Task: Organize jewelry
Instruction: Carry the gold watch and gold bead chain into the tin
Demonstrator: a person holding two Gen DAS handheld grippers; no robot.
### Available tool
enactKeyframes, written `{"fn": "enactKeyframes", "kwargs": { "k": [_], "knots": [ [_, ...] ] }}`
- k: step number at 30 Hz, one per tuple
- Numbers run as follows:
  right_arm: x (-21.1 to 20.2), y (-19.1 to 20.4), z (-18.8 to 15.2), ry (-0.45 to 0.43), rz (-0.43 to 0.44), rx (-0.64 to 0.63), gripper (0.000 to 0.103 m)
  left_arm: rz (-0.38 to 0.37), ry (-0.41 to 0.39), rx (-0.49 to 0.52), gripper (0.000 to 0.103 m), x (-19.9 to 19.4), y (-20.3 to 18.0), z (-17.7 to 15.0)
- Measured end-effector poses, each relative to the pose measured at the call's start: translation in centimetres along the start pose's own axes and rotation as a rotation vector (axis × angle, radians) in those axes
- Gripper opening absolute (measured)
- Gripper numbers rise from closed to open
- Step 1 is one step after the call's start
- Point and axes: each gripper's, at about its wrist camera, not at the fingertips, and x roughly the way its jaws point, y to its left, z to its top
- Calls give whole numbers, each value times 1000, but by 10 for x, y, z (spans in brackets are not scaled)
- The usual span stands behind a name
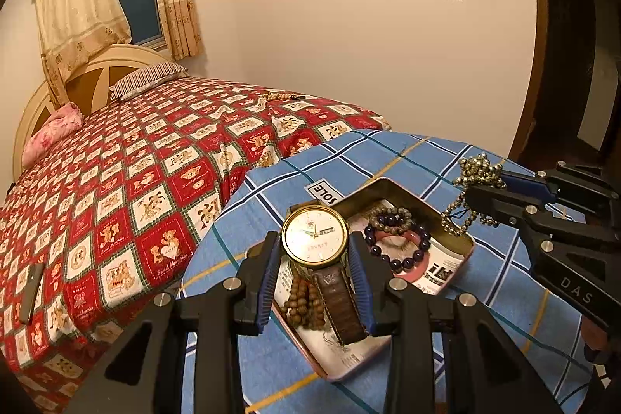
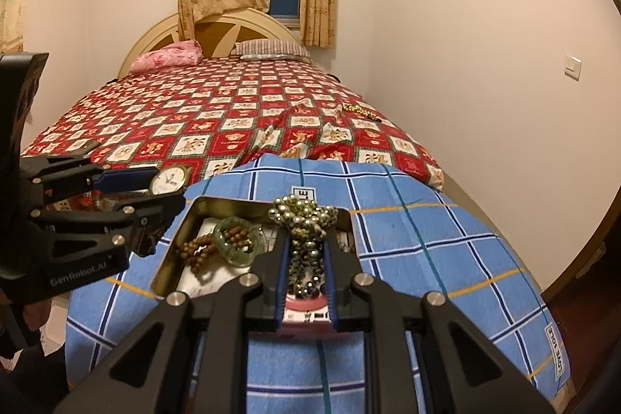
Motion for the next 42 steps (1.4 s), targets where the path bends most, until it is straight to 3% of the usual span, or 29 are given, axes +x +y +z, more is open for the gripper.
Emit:
{"fn": "enactKeyframes", "kwargs": {
  "k": [42],
  "knots": [
    [78,-2,0,136,8,-10,18,25,114,30,36,67,2,-3]
  ]
}}
